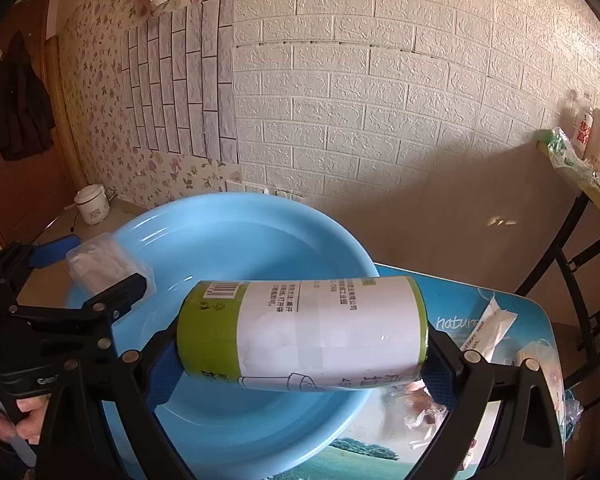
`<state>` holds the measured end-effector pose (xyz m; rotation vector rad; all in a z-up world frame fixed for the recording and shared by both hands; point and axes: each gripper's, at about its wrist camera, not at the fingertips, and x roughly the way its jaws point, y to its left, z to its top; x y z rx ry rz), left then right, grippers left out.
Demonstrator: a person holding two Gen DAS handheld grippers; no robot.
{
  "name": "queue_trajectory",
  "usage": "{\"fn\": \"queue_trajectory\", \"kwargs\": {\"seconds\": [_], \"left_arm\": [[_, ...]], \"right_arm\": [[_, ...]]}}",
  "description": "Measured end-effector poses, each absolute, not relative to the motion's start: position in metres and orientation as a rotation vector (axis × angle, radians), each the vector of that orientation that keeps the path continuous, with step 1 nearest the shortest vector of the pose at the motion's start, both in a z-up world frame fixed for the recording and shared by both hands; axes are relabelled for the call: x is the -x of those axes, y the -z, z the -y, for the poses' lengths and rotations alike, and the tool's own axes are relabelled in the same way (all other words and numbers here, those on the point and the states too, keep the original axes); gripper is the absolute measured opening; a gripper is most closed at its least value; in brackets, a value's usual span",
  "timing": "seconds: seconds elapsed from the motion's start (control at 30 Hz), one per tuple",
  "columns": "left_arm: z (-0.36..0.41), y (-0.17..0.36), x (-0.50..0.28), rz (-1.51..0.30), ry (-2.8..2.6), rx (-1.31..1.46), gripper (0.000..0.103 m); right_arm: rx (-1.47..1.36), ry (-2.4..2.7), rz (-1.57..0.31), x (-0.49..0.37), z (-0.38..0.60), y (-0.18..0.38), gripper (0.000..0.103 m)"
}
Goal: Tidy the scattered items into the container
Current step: 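Open the left tool over the basin while the right tool releases the canister inside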
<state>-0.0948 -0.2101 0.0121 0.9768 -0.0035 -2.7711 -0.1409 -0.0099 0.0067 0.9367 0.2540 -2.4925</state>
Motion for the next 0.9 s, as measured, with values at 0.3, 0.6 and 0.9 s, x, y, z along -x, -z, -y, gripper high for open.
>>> {"fn": "queue_trajectory", "kwargs": {"seconds": [0.3,0.6,0.9], "left_arm": [[0.233,-0.04,0.072,-0.108,2.773,-0.887,0.103],[0.236,-0.035,0.067,-0.171,2.757,-0.939,0.103],[0.228,-0.043,0.064,-0.161,2.778,-0.909,0.103]], "right_arm": [[-0.952,2.392,-0.209,0.141,0.017,0.001,0.098],[-1.006,2.38,-0.321,0.141,0.028,0.012,0.098],[-0.878,2.435,-0.232,0.14,0.013,-0.005,0.103]]}}
